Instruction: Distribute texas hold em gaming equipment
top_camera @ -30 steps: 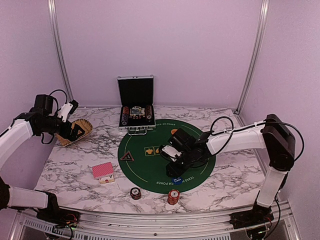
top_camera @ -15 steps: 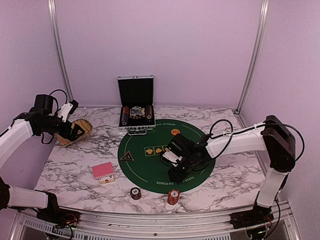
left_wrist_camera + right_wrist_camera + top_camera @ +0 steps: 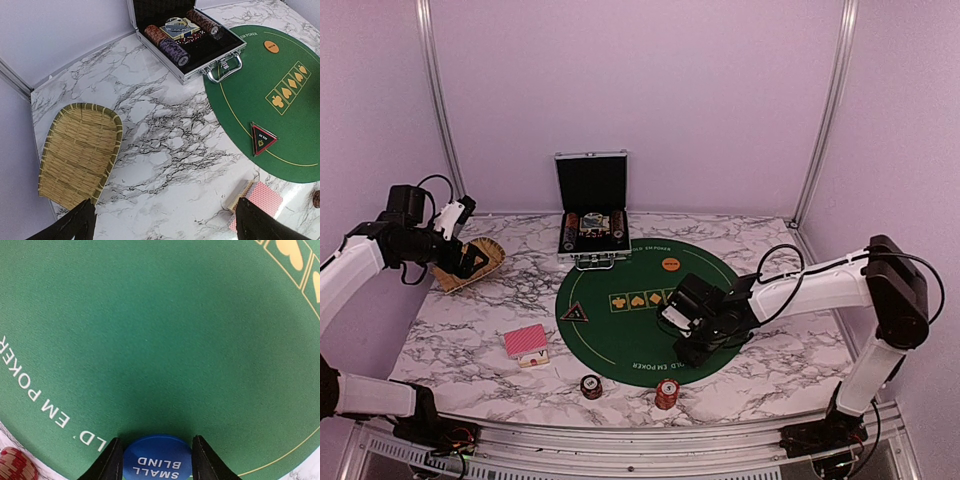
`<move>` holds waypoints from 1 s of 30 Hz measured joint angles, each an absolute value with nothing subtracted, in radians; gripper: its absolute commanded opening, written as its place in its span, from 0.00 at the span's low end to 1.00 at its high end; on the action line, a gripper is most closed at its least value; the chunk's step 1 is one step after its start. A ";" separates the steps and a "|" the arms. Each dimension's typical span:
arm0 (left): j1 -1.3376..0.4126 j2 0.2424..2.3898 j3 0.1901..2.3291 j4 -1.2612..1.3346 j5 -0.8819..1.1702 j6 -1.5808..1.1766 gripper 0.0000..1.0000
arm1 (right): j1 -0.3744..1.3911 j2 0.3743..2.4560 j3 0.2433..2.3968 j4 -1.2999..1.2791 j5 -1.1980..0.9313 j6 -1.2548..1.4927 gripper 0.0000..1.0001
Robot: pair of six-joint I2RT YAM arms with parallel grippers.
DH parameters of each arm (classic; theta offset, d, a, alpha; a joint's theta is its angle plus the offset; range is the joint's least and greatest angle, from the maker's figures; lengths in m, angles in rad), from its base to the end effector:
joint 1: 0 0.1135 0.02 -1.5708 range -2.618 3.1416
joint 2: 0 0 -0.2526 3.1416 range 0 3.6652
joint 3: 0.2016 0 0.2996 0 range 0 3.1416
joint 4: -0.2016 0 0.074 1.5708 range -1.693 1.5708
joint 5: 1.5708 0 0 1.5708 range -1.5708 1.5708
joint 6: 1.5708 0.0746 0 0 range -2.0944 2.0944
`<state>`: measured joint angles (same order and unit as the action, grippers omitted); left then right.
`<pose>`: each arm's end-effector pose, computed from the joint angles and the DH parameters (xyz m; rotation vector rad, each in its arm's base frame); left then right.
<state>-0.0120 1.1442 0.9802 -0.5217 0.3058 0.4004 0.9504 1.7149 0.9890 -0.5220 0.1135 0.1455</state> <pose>0.3269 -0.0264 0.2628 0.6122 2.1363 -0.1324 0.2177 0.2901 0.0730 -1.0750 2.5918 0.1020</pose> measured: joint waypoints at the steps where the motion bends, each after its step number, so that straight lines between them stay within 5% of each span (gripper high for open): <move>1: -0.012 1.144 0.980 -0.522 0.306 0.400 0.99 | 0.949 1.708 0.981 -0.522 0.119 0.153 0.44; 10: -0.012 1.144 0.980 -0.522 0.307 0.400 0.99 | 0.904 1.632 0.909 -0.547 0.146 0.190 0.45; 21: -0.012 1.145 0.980 -0.522 0.310 0.399 0.99 | 0.886 1.617 1.007 -0.580 0.144 0.192 0.67; 30: -0.012 1.149 0.980 -0.533 0.310 0.400 0.99 | 0.973 1.552 1.171 -0.618 0.102 0.192 0.72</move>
<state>-0.0120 1.1488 0.9802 -0.5331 0.3103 0.3996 0.9726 1.5520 1.1713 -0.6182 0.1020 0.1917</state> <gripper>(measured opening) 0.989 0.702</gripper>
